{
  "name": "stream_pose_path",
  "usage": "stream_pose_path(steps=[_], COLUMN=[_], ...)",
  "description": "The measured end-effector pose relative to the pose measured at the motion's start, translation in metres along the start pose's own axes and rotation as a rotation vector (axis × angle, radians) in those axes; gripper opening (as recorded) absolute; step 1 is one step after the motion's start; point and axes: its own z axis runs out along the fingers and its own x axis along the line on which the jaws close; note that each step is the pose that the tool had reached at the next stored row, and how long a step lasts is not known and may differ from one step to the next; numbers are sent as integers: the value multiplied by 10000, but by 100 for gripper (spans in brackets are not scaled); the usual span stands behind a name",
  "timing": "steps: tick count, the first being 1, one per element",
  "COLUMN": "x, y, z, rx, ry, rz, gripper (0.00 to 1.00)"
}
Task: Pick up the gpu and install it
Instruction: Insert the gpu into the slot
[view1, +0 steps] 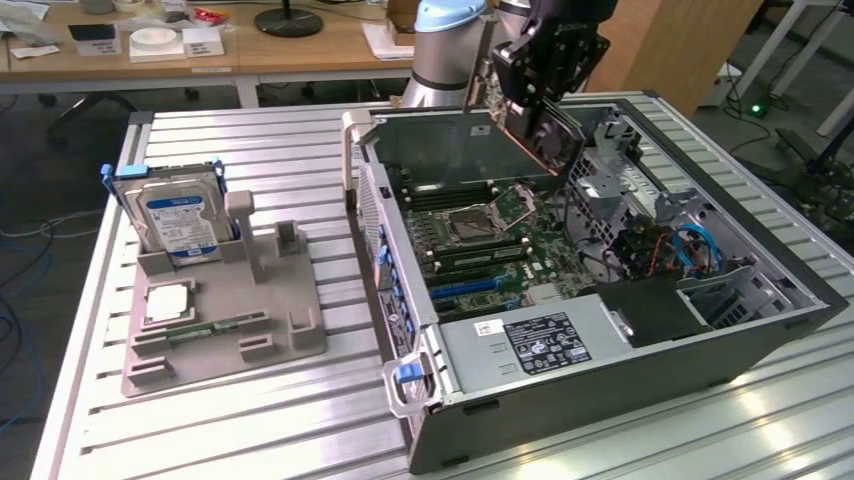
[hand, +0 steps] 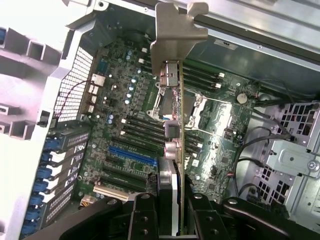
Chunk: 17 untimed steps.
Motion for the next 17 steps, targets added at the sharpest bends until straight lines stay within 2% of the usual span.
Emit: stream_pose_path(steps=[17], x=[2], y=[-8], z=[0], rx=[4], ry=[14], rz=[-877], gripper=[28])
